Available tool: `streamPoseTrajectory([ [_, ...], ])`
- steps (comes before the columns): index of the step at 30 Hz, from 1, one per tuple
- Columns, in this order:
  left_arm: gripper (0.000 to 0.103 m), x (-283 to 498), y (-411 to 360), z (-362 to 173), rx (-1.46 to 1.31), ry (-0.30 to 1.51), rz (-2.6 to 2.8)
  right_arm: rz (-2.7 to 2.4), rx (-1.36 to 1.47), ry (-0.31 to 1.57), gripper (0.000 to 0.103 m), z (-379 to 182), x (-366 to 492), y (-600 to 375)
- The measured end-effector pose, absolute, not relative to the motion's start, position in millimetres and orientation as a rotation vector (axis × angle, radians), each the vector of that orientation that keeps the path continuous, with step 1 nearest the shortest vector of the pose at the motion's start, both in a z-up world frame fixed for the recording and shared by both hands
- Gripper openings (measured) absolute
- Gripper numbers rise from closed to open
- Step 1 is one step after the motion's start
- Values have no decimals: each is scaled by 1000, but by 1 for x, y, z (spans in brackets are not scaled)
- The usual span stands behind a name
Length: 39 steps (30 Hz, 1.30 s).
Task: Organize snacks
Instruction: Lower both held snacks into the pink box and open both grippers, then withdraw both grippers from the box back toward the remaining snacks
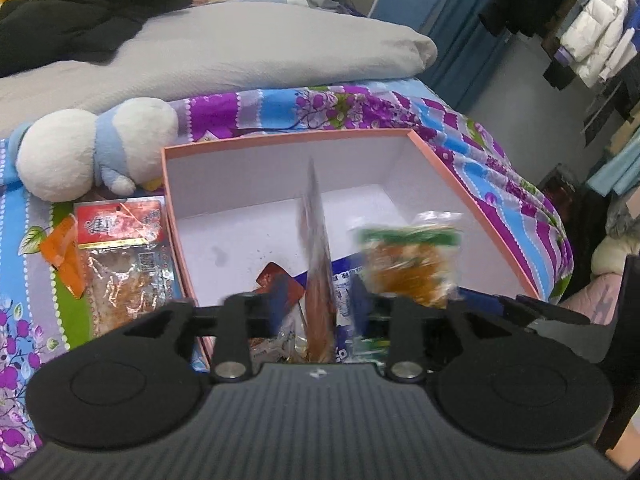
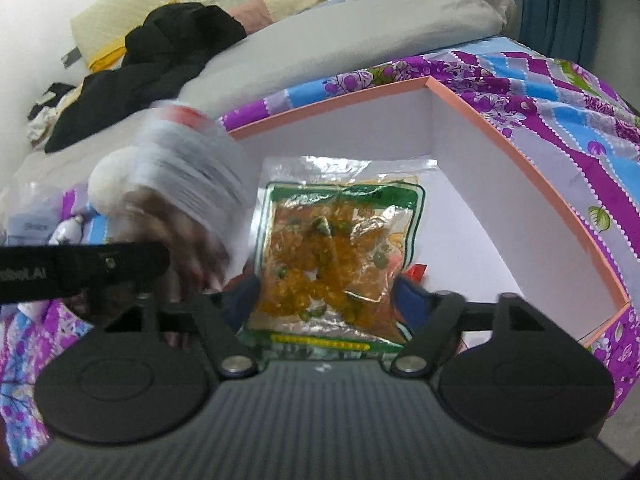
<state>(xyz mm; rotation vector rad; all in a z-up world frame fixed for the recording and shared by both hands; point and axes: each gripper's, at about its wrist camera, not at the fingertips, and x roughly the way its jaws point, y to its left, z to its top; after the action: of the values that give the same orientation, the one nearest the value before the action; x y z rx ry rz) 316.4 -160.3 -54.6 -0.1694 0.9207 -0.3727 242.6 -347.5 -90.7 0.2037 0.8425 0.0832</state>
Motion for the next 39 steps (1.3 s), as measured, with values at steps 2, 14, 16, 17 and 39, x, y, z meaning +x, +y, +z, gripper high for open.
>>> streamPoseTrajectory([
  [2,61,311,-159,-47,-166,893,-365,81,204,836,77,-88,241,-349],
  [14,61,242,-132,22,-175,766,-348,114,249,709,77,-33,194,-344],
  [16,61,225,-124,34,-178,750,-338,125,244,685,77,-22,183,-340],
  [17,62,215,-121,41,-177,736,-337,134,243,673,77,-16,177,-337],
  [39,61,72,-14,80,-239,621,-178,321,188,526,77,36,76,-263],
])
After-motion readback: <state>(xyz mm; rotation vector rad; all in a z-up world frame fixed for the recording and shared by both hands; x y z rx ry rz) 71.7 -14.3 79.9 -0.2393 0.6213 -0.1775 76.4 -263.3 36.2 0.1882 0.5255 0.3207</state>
